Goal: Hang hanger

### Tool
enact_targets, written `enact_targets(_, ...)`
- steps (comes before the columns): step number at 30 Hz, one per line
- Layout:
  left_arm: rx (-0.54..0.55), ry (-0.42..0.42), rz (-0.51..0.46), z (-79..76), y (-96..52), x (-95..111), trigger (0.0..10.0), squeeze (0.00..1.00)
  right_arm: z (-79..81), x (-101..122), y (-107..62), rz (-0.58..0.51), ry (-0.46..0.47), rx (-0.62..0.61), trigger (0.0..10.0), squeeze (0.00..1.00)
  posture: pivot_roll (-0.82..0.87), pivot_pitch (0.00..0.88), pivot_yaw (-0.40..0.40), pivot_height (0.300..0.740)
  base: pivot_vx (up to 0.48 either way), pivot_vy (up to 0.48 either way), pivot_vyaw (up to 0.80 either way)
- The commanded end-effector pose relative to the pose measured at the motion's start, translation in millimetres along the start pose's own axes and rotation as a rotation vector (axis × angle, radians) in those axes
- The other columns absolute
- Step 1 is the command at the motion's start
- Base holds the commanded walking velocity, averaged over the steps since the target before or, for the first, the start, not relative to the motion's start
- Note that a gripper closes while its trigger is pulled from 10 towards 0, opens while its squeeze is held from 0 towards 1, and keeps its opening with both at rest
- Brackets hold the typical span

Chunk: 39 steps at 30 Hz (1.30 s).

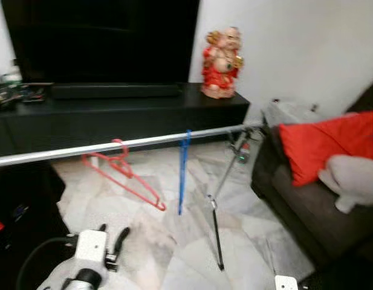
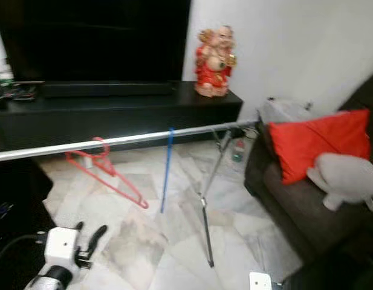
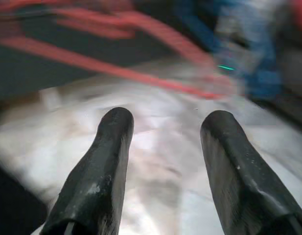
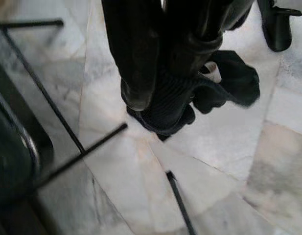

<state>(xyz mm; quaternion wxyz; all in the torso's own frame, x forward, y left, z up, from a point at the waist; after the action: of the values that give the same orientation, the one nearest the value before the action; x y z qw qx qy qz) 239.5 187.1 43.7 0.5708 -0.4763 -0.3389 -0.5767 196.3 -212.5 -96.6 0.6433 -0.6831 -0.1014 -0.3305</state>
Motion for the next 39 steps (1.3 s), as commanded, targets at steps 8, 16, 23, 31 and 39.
enact_targets(8,-0.090,0.043,-0.024,-15.3,9.9,13,10.0,0.00,-7.5,8,0.4,-0.017,-0.024,-0.014,10.0,0.00,0.22,0.000,-0.106,0.740,0.000,0.000,-0.76)
enact_targets(16,-0.099,0.068,-0.083,-12.2,20.2,33,10.0,0.00,-6.3,8,0.6,-0.015,-0.039,-0.008,10.0,0.00,0.22,0.000,-0.105,0.740,0.000,0.000,-0.75)
enact_targets(23,-0.081,0.073,-0.090,-14.3,28.2,39,10.0,0.00,-6.4,10,0.5,-0.028,-0.045,-0.004,10.0,0.00,0.21,0.000,-0.104,0.740,0.000,0.000,-0.64)
enact_targets(31,-0.046,0.072,-0.133,-11.1,32.8,51,10.0,0.00,-4.6,10,0.6,-0.034,-0.059,0.006,10.0,0.00,0.21,0.000,-0.106,0.740,0.000,0.000,0.00)
enact_targets(39,0.037,0.008,-0.094,-8.1,43.4,56,10.0,0.00,-4.9,11,0.6,-0.038,-0.058,0.006,10.0,0.00,0.21,0.000,-0.109,0.740,0.000,0.000,0.00)
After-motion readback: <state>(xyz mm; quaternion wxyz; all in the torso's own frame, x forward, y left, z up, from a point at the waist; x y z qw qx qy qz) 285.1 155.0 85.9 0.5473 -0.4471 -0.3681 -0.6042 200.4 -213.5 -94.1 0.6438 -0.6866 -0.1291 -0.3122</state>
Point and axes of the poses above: a point about 5 cm out from each wrist's last joint towards the gripper, its own y axis pointing out of the wrist towards the gripper, its own x axis along the axis of the wrist's last joint, z = x × y, the point moved 2 cm from there along y, pointing out of the wrist towards the gripper, and after that the axes turned 13 degrees about y, right-handed, at the moved point
